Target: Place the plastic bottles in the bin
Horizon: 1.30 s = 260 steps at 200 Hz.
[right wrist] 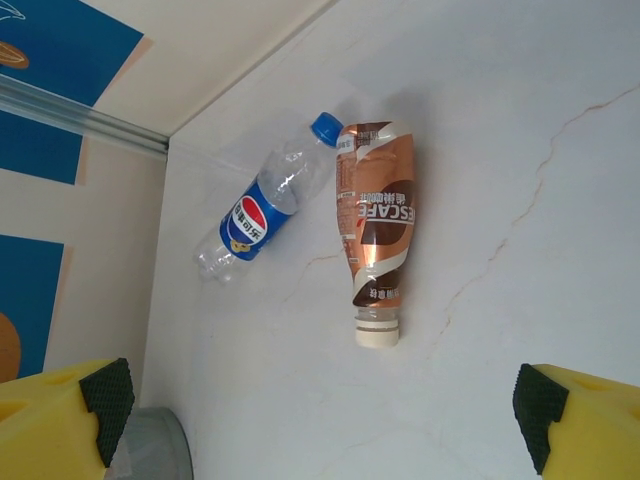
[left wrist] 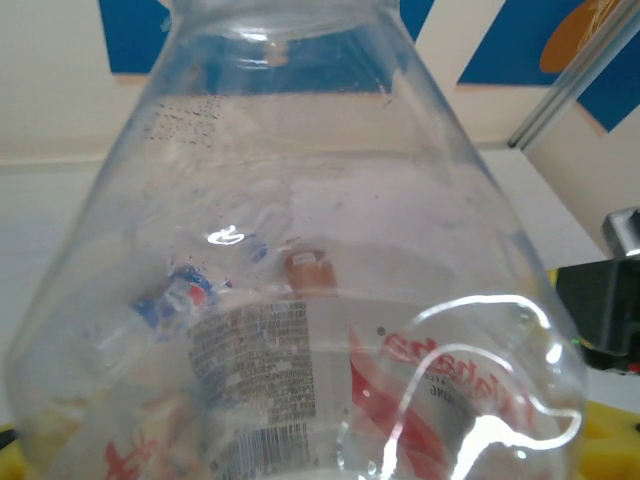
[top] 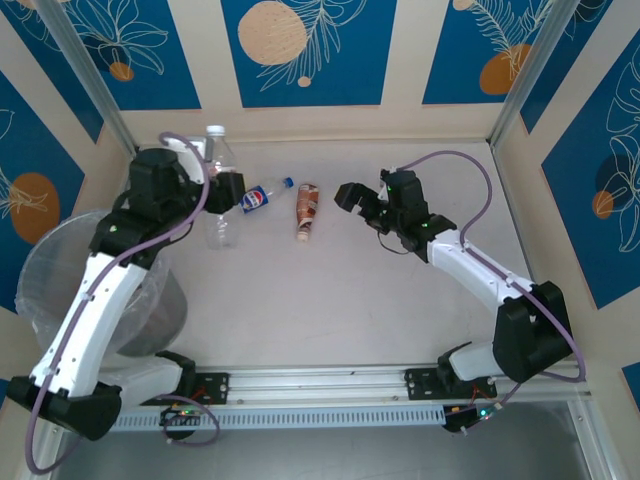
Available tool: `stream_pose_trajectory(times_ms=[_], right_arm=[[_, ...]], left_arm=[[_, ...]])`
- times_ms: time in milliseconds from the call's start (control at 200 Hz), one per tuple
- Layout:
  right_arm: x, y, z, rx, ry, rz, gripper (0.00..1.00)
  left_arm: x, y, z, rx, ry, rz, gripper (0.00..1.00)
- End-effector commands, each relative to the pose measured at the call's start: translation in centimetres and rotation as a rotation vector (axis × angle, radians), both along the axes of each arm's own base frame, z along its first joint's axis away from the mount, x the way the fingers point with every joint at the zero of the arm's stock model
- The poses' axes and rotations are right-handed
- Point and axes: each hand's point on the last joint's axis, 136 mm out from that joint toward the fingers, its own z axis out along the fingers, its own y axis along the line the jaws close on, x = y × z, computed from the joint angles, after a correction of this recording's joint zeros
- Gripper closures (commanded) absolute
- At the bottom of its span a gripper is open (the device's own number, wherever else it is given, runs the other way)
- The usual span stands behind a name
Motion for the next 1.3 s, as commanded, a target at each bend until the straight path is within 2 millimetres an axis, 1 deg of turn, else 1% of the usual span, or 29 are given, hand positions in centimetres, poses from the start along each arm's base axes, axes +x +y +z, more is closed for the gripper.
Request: stream_pose_trajectory(times_ms=[0,90,240,330,540,650,730,825,890,985,1075,1175,1295], right_arm=[[0.3,0.6,1.1,0.006,-0.026,0.029,0.0],[0.3,0.5,1.1,-0.002,-0.028,0.027,0.0],[0.5,0.5,0.9,-0.006,-0.022,0.034,0.0],[0.7,0.7,1.1,0.009,-0.022,0.043,0.0],[0.8,1.1,1.0,0.039,-0.004,0.062,0.0],[0.6,1.0,0.8,0.036,0.008,0.06,0.0],[0.6,0.9,0.6,0.031,0.013,0.057,0.0],[0.6,0.9,0.5,0.029,0.015,0.059,0.0],[0.7,0.9,0.5,0.032,0.017,0.058,0.0],[0.8,1.1,0.5,0.037,0.022,0.065,0.01],[0.8,1.2,0.4,0.036,0.027,0.067,0.01],[0.7,1.1,0.3,0.03,0.032,0.068,0.01],[0.6,1.0,0.1,0.026,0.039,0.067,0.01]], left_arm=[[-1.4,2.6,1.6,0.033,-0.002,0.073,0.37],[-1.8,4.5,2.1,0.069,-0.003,0.143,0.37],[-2.9,9.1,3.3,0.154,-0.053,0.336,0.38],[-3.5,11.1,4.0,0.183,-0.081,0.422,0.38],[-4.1,14.6,5.8,0.223,-0.134,0.579,0.39],[-4.8,15.7,6.5,0.23,-0.16,0.639,0.39],[-5.6,16.9,7.1,0.268,-0.178,0.696,0.39],[-6.2,17.7,7.6,0.311,-0.203,0.725,0.38],[-6.4,18.3,7.2,0.343,-0.201,0.755,0.38],[-6.5,19.7,6.2,0.427,-0.177,0.824,0.38],[-6.4,20.6,5.3,0.476,-0.156,0.864,0.38],[-6.2,20.8,3.9,0.475,-0.127,0.868,0.37],[-5.9,20.5,1.5,0.452,-0.094,0.855,0.36]])
